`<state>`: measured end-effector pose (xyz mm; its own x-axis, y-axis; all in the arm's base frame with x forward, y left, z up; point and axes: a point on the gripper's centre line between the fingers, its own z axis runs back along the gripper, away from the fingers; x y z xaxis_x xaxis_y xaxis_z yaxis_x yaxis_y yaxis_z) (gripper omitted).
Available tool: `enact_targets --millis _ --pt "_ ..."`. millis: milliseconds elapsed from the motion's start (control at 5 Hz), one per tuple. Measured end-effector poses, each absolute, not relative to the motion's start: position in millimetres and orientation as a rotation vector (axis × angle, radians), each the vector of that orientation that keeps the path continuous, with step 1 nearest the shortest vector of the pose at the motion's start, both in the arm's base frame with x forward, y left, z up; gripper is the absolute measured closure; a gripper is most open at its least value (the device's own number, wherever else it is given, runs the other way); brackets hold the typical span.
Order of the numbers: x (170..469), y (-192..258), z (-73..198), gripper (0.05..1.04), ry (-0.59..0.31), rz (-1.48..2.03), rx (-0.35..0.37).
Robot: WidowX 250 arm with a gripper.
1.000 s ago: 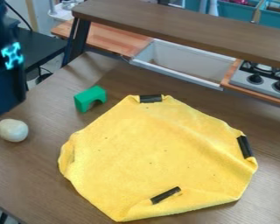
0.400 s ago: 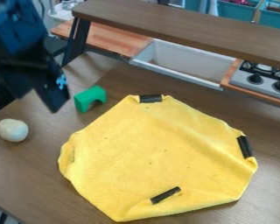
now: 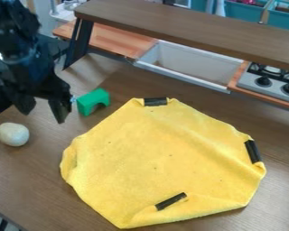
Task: Take the egg and put it on the left bottom of the cloth
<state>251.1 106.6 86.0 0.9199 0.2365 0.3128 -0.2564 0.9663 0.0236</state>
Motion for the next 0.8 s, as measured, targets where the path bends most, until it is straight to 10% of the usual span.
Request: enact_targets --millis 400,800 --pt "280 149 29 0.083 -0.313 0.612 0.184" --pt "289 170 16 0.083 -0.289 0.893 0.124"
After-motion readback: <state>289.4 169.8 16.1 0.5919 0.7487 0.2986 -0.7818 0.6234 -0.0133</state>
